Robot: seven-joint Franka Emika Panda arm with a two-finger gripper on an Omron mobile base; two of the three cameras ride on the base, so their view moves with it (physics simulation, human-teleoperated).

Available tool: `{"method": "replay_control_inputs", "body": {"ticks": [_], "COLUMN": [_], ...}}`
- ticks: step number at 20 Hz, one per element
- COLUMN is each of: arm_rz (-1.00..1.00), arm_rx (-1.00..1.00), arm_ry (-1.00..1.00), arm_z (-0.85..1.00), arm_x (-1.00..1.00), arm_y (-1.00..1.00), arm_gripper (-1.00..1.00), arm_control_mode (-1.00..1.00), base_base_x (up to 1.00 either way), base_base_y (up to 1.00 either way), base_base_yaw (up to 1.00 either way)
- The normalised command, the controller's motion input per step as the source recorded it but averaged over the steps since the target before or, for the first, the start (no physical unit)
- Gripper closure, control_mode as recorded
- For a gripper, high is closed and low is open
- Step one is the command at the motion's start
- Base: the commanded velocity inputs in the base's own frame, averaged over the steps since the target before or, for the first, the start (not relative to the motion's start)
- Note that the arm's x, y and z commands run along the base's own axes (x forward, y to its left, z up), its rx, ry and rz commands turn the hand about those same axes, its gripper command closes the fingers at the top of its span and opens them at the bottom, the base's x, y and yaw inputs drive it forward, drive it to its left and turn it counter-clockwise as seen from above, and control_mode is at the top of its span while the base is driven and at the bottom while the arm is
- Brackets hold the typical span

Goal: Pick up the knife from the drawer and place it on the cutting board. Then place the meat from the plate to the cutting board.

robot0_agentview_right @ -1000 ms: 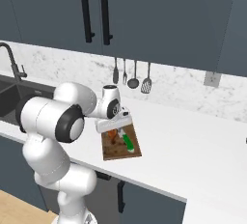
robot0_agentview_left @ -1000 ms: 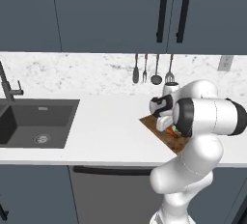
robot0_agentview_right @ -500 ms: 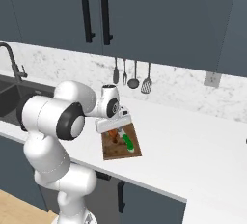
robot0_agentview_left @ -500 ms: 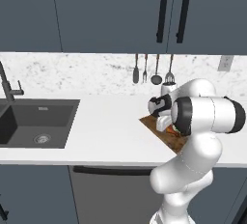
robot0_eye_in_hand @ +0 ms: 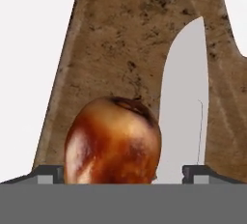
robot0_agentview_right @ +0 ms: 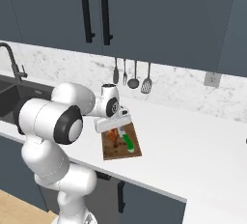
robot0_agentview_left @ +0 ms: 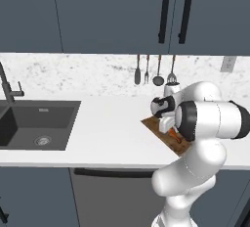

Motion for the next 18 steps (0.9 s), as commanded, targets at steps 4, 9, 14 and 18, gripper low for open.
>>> {"method": "replay_control_inputs", "body": {"ticks": [4,9,14,18], "arm_rz": [0.0,0.0,0.0,0.0], "arm_rx": [0.0,0.01,0.0,0.0], "arm_ry": [-0.04,-0.06,-0.14,-0.16], "arm_z": [0.35,0.38,0.17,0.62], "arm_x": [-0.24,-0.66,-0.94,-0.97], "arm_y": [0.0,0.0,0.03,0.0], "arm_gripper": [-1.0,-1.0,-1.0,-1.0], "arm_control_mode": [-1.0,-1.0,-1.0,-1.0], "base_base_x": [0.0,0.0,0.0,0.0], "base_base_y": [0.0,0.0,0.0,0.0], "base_base_yaw": [0.0,0.0,0.0,0.0]}}
